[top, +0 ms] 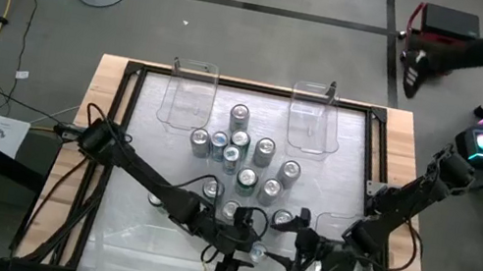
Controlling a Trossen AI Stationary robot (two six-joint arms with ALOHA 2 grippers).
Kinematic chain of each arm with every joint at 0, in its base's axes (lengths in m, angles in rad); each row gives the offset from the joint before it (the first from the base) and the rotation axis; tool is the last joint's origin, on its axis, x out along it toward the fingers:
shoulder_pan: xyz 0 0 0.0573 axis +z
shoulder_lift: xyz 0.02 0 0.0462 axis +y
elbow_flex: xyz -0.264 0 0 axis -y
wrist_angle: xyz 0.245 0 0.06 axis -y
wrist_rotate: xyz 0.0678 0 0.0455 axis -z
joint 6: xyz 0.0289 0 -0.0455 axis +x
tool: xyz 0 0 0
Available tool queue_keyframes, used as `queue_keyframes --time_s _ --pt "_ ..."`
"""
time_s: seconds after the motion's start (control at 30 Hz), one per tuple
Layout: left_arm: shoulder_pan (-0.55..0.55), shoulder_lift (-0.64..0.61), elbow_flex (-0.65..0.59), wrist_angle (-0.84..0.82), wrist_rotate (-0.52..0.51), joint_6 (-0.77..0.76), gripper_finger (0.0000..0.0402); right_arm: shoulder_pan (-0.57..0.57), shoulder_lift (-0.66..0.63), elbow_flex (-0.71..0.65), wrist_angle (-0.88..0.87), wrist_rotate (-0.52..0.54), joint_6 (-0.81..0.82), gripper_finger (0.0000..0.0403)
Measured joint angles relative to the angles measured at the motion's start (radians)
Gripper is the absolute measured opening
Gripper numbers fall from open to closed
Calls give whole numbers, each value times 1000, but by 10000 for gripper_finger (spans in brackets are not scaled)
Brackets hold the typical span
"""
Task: Sort soda cans
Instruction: Put the blue soda can into the bottom right transparent bin
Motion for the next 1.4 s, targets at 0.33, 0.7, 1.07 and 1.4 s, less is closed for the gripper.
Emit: queue_keyframes --time_s 0.33,0.7,1.07,1.4 --pt "-74 -192 0 -364 -282 -70 316 -60 26 33 5 -130 -120 321" --pt "-155 -270 -1 -601 -642 -232 317 -71 134 33 43 -217 -85 321" --pt "-153 -263 -7 -623 -662 -256 317 -78 214 33 84 -264 -82 321" --pt "-152 -263 -8 -627 -663 -256 317 -78 219 33 92 -258 -84 297"
